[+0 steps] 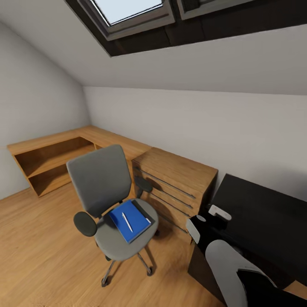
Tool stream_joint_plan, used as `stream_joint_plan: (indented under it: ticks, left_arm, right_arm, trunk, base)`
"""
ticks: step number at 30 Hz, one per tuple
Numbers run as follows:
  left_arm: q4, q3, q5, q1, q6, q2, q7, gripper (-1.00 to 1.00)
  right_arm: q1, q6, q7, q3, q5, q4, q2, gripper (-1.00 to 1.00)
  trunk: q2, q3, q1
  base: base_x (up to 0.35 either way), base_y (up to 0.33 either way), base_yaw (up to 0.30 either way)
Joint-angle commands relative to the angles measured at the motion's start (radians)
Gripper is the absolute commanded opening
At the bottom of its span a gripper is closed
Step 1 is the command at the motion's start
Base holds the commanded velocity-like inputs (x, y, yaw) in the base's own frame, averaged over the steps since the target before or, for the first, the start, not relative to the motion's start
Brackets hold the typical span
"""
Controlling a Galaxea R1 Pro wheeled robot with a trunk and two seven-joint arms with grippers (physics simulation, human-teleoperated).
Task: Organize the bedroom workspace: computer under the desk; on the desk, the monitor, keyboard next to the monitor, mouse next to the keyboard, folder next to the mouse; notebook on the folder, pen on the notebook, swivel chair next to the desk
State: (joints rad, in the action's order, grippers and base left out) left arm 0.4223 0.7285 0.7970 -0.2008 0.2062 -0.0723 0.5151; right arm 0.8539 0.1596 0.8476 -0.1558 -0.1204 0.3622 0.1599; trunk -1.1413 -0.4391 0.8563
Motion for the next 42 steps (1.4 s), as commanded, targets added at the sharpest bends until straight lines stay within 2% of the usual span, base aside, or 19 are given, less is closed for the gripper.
stream_joint_plan:
  ticks: [1,3,5,8,10,11,12,14,16,21,24,27,28,30,31,33,34,38,42]
  left_arm:
    - [0.001,0.007,0.011,-0.001,0.006,-0.001,0.005,1.00]
    - [0.001,0.005,0.012,0.000,0.007,-0.002,0.006,1.00]
    - [0.001,0.002,0.014,-0.001,0.009,-0.004,0.007,1.00]
    - [-0.001,-0.024,0.029,-0.001,0.011,-0.013,0.007,1.00]
    - [-0.008,-0.073,0.054,-0.001,0.010,-0.022,0.005,1.00]
    - [-0.013,-0.115,0.071,-0.001,0.010,-0.027,0.003,1.00]
    - [-0.016,-0.138,0.078,-0.001,0.010,-0.029,0.002,1.00]
    - [-0.024,-0.238,0.096,-0.001,0.008,-0.042,-0.003,1.00]
    - [-0.026,-0.282,0.101,-0.001,0.007,-0.049,-0.005,1.00]
    - [-0.028,-0.306,0.104,-0.001,0.008,-0.059,-0.007,1.00]
    - [-0.028,-0.311,0.103,-0.001,0.011,-0.077,-0.040,1.00]
    - [-0.027,-0.314,0.105,-0.001,0.013,-0.125,-0.205,1.00]
    - [-0.027,-0.314,0.105,-0.001,0.014,-0.132,-0.235,1.00]
    - [-0.027,-0.315,0.105,-0.001,0.015,-0.151,-0.339,1.00]
    - [-0.027,-0.315,0.105,-0.001,0.016,-0.155,-0.375,1.00]
    - [-0.027,-0.315,0.105,-0.001,0.024,-0.160,-0.407,1.00]
    - [-0.027,-0.314,0.104,-0.001,0.056,-0.161,-0.427,1.00]
    - [-0.027,-0.309,0.100,-0.001,0.124,-0.157,-0.436,1.00]
    - [-0.027,-0.307,0.097,-0.001,0.128,-0.153,-0.434,1.00]
  right_arm:
    - [0.000,0.010,-0.002,0.009,-0.011,-0.001,0.001,1.00]
    - [0.000,0.010,-0.014,0.022,-0.011,-0.007,0.002,1.00]
    - [0.000,0.011,-0.055,0.036,-0.011,-0.026,0.003,1.00]
    - [0.000,0.011,-0.128,0.045,-0.011,-0.048,0.003,1.00]
    - [0.000,0.011,-0.174,0.048,-0.011,-0.058,0.004,1.00]
    - [0.000,0.011,-0.195,0.049,-0.011,-0.062,0.004,1.00]
    - [0.000,0.011,-0.202,0.050,-0.011,-0.063,0.004,1.00]
    - [0.000,0.011,-0.223,0.051,-0.011,-0.067,0.003,1.00]
    - [0.000,0.011,-0.229,0.052,-0.011,-0.068,0.003,1.00]
    - [0.000,0.011,-0.252,0.053,-0.011,-0.083,0.004,1.00]
    - [0.000,0.011,-0.299,0.056,-0.011,-0.100,0.005,1.00]
    - [0.000,0.009,-0.334,0.059,-0.011,-0.108,0.015,1.00]
    - [0.000,0.009,-0.336,0.059,-0.010,-0.109,0.015,1.00]
    - [0.000,0.007,-0.340,0.059,-0.010,-0.111,0.015,1.00]
    - [0.000,0.006,-0.342,0.059,-0.010,-0.111,0.015,1.00]
    - [0.000,0.004,-0.343,0.063,-0.009,-0.112,0.015,1.00]
    - [0.000,0.000,-0.344,0.091,-0.007,-0.113,0.015,1.00]
    - [0.000,-0.002,-0.350,0.162,-0.005,-0.149,0.015,1.00]
    - [0.000,-0.003,-0.381,0.167,-0.004,-0.162,0.015,1.00]
  trunk:
    - [-0.001,-0.001,0.000]
    - [-0.001,-0.001,0.000]
    - [-0.001,-0.001,0.000]
    - [-0.001,-0.001,0.000]
    - [-0.001,-0.001,0.000]
    - [-0.001,-0.001,0.000]
    - [-0.001,-0.001,0.000]
    - [-0.001,-0.001,0.000]
    - [-0.001,-0.001,0.000]
    - [-0.001,-0.002,0.000]
    - [-0.001,-0.004,0.000]
    - [-0.001,-0.006,0.000]
    - [-0.001,-0.006,0.000]
    - [-0.001,-0.007,0.000]
    - [-0.001,-0.007,0.000]
    - [-0.001,-0.007,0.000]
    - [-0.001,-0.007,0.000]
    - [-0.001,-0.007,0.000]
    - [-0.001,-0.007,0.000]
  base:
    - [0.000,0.000,0.274]
    - [0.000,0.000,0.274]
    - [0.000,0.000,0.275]
    - [0.000,0.000,0.275]
    - [0.000,0.000,0.275]
    - [0.000,0.000,0.275]
    - [0.000,0.000,0.275]
    - [0.000,0.000,0.275]
    - [0.000,0.000,0.275]
    - [0.000,0.000,0.270]
    - [0.000,0.000,0.263]
    - [0.000,0.000,0.213]
    - [0.000,0.000,0.134]
    - [0.000,0.000,0.070]
    - [0.000,0.000,0.035]
    - [0.000,0.000,0.023]
    - [0.000,0.000,0.007]
    - [0.000,0.000,0.003]
    - [0.000,0.000,0.056]
